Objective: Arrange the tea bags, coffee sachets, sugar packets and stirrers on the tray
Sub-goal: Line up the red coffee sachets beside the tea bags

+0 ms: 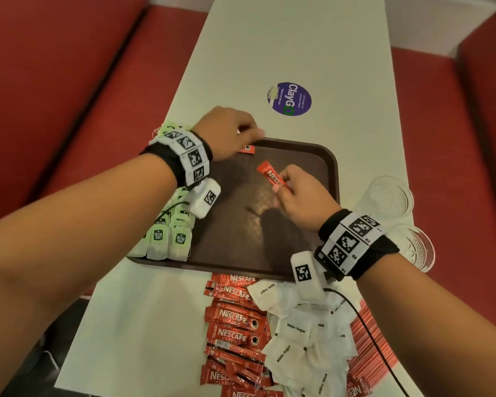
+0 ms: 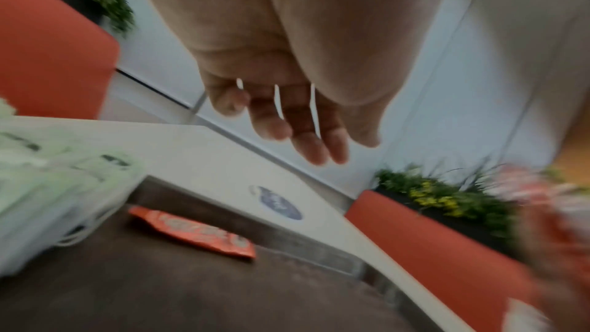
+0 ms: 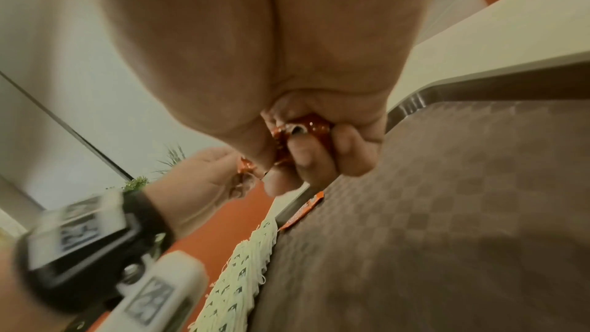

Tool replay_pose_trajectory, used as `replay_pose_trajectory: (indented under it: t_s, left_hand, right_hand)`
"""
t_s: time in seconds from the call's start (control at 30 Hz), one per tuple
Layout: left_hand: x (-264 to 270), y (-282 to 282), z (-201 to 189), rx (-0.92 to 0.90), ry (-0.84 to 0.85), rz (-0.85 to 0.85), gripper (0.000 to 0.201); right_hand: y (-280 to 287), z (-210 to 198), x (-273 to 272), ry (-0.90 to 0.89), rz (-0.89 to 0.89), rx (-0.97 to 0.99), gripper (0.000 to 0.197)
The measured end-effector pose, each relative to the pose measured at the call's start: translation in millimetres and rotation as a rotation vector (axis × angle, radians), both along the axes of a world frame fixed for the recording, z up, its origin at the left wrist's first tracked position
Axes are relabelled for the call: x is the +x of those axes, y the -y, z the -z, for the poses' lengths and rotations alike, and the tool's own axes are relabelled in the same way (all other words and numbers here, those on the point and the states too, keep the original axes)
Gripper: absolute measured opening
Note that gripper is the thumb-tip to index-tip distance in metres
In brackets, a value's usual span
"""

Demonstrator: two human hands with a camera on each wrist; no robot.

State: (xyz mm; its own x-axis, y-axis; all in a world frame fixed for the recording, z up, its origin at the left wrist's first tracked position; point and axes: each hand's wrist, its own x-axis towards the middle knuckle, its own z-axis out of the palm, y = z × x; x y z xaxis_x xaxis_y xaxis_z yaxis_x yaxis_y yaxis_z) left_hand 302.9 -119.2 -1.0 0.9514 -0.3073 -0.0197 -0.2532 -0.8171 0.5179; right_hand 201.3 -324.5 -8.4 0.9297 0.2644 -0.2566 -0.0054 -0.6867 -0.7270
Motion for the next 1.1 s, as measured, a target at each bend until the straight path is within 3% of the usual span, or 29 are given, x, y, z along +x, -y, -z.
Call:
replay_pose_trajectory:
  t_s: [0.1, 0.2, 0.43, 0.53, 0.63, 0.8, 1.1]
  left_hand:
    - [-37.2, 9.1, -13.7, -0.094, -0.097, 0.243, 0.024]
    - [-49.2, 10.1, -6.2, 0.033, -0.032, 0.342, 0.014]
    - [-24.7, -23.2, 23.6, 0.354, -0.147, 0.111, 0.004]
    - [-15.8, -26.8, 37.8, 0.435, -0.167, 0.010, 0.005]
    - [-9.8, -24.7, 45.0, 0.534, -0.084, -0.042, 0.007]
    - [2.4, -19.1, 43.7, 0.532, -0.108, -0.018, 0.016]
    - [26.3, -3.2, 37.7, 0.631, -0.127, -0.066, 0.006]
  right_hand:
    - [-1.6, 0.6, -0.1, -0.001, -0.022, -0.029, 0.009]
    - [-4.6, 0.1, -1.7, 0.027, -0.006, -0.020, 0.008]
    - [5.0, 12.2, -20.3, -0.044, -0.038, -0.266, 0.027]
    - [3.5, 6.1, -35.6, -0.028, -0.168, -0.284, 0.018]
    - [-5.4, -2.3, -53.9, 0.003, -0.382, -0.312, 0.011]
    - [-19.9, 4.9, -84.7, -0.015, -0.657, -0.371, 0.022]
    - [-32.6, 22.9, -99.3, -0.008, -0.763, -0.567, 0.041]
